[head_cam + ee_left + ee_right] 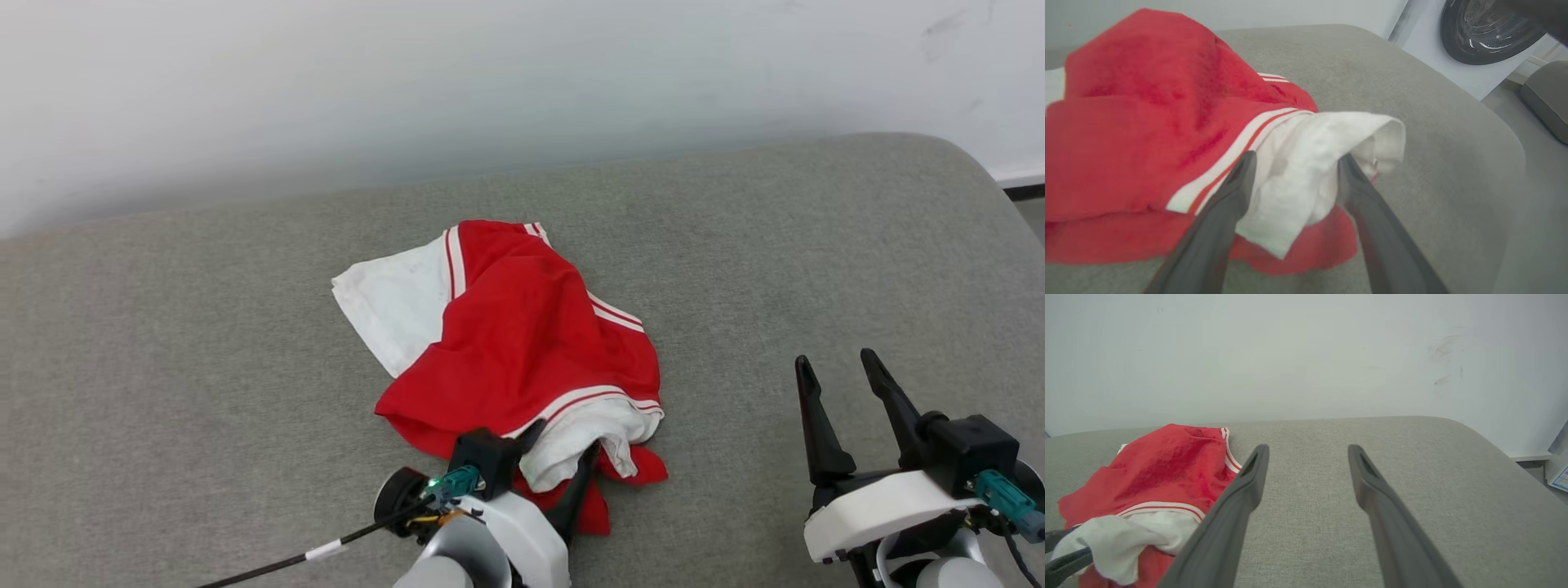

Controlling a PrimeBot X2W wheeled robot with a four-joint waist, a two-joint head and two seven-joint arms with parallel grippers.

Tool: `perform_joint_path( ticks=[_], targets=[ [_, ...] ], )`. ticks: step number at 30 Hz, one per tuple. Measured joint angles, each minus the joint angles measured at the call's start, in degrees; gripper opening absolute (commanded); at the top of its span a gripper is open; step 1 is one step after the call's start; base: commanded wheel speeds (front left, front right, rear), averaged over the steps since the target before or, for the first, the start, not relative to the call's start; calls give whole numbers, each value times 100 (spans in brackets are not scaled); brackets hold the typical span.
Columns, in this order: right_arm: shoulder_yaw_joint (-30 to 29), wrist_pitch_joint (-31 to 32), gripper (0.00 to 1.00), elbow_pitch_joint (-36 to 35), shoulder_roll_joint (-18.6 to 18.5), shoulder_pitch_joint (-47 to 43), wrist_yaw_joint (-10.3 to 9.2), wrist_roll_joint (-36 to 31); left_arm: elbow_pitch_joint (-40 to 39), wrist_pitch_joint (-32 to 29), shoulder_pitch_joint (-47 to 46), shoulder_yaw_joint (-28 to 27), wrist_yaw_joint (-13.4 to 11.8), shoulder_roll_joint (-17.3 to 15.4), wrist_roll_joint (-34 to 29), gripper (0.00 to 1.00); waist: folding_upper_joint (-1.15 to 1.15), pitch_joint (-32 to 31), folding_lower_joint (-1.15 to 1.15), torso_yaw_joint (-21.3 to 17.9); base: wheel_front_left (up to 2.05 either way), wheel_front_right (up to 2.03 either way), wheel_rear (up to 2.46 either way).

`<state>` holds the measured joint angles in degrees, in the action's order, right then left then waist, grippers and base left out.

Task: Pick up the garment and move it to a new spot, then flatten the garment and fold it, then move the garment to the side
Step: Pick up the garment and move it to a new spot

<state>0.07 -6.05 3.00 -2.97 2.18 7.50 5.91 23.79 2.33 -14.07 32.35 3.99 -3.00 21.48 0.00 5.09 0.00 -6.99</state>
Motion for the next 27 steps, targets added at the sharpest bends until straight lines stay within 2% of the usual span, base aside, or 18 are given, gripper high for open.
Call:
perform_joint_path(
  ticks=[5, 11, 19, 27],
  targets=[
    [-46, 4, 100, 54, 1, -15, 0, -35, -436, 500, -129, -59, -237, 3, -130, 100, 0, -149, 0, 149, 0, 0, 0],
    [-127, 54, 100, 40, 1, -133, 0, -41, -746, 818, -261, -424, -589, -96, -156, 100, 0, -309, 0, 332, 0, 0, 0],
    [-157, 133, 100, -42, 2, -350, 0, -42, -884, 1046, 20, -1166, -1215, -513, -62, 100, 0, -484, 0, 518, 0, 0, 0],
    [-121, 245, 100, -120, 1, -572, 0, -43, -1154, 1071, 616, -1510, -1452, -954, -5, 100, 0, -641, 0, 565, 0, 0, 0]
  ],
)
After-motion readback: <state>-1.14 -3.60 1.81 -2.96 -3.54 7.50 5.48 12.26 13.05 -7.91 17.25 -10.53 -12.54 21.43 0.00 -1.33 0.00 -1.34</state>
